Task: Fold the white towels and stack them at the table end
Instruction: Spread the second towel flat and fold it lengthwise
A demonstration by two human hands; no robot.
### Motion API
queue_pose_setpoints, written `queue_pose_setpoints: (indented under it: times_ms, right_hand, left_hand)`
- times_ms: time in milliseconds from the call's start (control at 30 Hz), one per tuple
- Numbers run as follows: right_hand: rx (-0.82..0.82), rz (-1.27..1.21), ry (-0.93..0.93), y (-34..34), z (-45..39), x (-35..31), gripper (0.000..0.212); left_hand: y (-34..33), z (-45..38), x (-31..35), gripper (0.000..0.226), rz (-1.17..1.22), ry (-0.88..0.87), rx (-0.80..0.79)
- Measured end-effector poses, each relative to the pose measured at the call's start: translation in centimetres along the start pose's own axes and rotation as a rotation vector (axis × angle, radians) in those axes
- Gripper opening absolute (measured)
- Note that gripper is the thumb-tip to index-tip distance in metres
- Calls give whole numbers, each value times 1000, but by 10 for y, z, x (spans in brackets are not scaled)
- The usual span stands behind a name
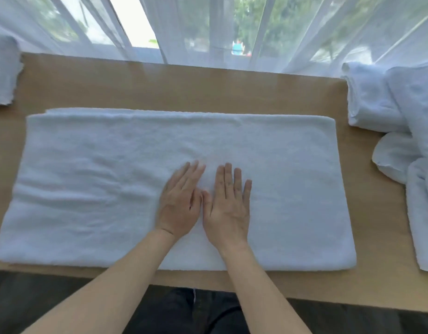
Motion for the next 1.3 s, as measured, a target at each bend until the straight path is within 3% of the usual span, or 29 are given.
queue_pose_setpoints:
  times_ms: [100, 233, 367, 467, 667, 1000, 1200, 1300]
  right_hand:
    - [-28, -16, 121, -13, -10, -35, 59]
    - [-72, -15, 230, -27, -13, -83, 58]
    - [-116, -106, 221, -38, -5, -104, 58]
    - [-48, -118, 219, -38, -3, -100, 58]
    - [48, -15, 137, -46, -6, -103, 56]
    - [145, 36, 155, -51, -7, -100, 57]
    - [161, 36, 148, -49, -8, -101, 58]
    - [161, 39, 137, -47, -9, -102, 58]
  left_hand:
    - [24, 23, -43, 54, -236, 132, -51]
    - [32, 31, -67, 60, -333, 287, -169]
    - [27, 32, -72, 69, -416, 289, -246]
    - [27, 31, -74, 68, -360, 295, -255]
    - [47, 29, -106, 62, -361, 133, -307]
    - [110, -44, -225, 70, -457, 193, -291]
    - [119, -79, -239, 65, -430, 190, -302]
    - [118, -82, -206, 60, -278, -22, -252]
Point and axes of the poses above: each hand's wrist, its own z-axis away from the middle knuckle, its own y-axis out of the back of the hand, x = y × z, the point moved 5 cm from there along -z, towards the middle knuckle, and after that the axes turned 12 degrees about -y, right-handed, at the moved point
